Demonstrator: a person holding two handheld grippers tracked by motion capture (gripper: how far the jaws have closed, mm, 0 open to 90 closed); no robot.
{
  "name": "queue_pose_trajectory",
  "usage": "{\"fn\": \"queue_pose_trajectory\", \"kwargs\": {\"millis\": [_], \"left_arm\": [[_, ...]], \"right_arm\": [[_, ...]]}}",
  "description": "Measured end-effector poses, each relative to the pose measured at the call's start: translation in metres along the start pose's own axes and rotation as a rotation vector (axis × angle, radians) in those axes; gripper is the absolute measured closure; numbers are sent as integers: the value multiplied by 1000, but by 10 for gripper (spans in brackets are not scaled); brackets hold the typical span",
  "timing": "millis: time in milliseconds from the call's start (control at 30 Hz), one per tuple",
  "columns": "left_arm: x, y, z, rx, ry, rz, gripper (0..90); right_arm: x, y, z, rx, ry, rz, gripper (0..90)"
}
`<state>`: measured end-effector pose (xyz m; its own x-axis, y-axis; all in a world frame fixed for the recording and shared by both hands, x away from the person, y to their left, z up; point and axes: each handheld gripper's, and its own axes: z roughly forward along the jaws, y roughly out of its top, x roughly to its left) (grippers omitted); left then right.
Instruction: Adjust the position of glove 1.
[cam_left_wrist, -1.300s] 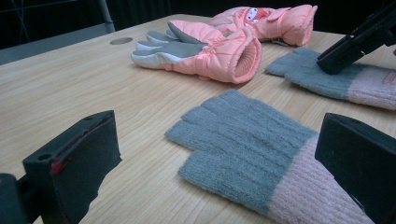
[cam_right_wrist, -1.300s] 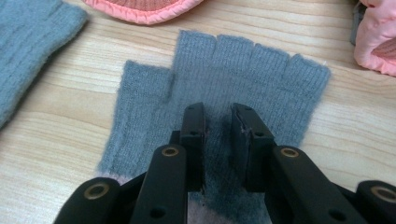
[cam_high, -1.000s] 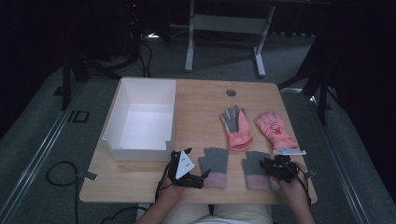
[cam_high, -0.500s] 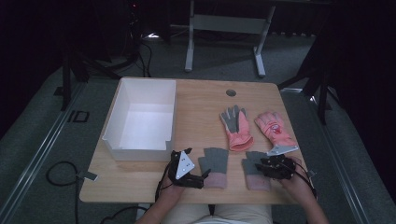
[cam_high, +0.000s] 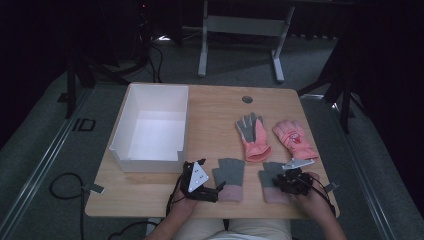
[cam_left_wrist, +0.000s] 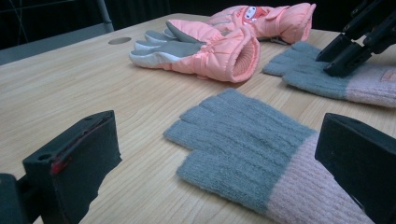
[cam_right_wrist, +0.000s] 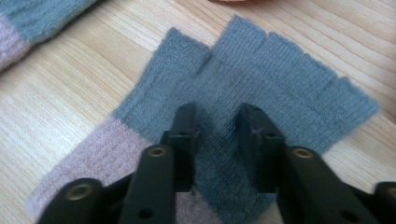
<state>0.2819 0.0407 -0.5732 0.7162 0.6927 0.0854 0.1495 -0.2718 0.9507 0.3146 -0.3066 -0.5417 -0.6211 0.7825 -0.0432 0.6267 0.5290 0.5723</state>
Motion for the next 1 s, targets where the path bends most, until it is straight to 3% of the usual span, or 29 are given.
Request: {"fn": "queue_pose_trajectory", "kwargs": {"millis": [167, 333, 433, 567, 667, 700, 733, 867, 1000], "left_arm": [[0, 0, 0, -1, 0, -3, 0], [0, 0, 0, 1, 0, 1, 0], [1, 0, 0, 1, -3, -3, 0], [0, 0, 0, 7, 5, -4, 0], [1, 0, 0, 6, 5, -6, 0], [1, 0, 0, 5, 2, -4, 0], [1, 0, 0, 5, 2, -4, 0], [1, 0, 0, 6, 8, -12, 0], [1, 0, -1, 4, 8, -10, 0]], "right_arm": [[4, 1, 0, 3, -29, 34, 820], [4, 2, -4, 1, -26, 85, 844], [6, 6, -16, -18, -23, 98, 846], [10, 25, -42, -92, -63, 106, 847], [13, 35, -51, -125, -63, 109, 847], [18, 51, -60, -164, -65, 111, 847], [18, 51, -60, -164, -65, 111, 847], [34, 80, -67, -220, -76, 97, 847], [51, 97, -60, -230, -44, 58, 847]]}}
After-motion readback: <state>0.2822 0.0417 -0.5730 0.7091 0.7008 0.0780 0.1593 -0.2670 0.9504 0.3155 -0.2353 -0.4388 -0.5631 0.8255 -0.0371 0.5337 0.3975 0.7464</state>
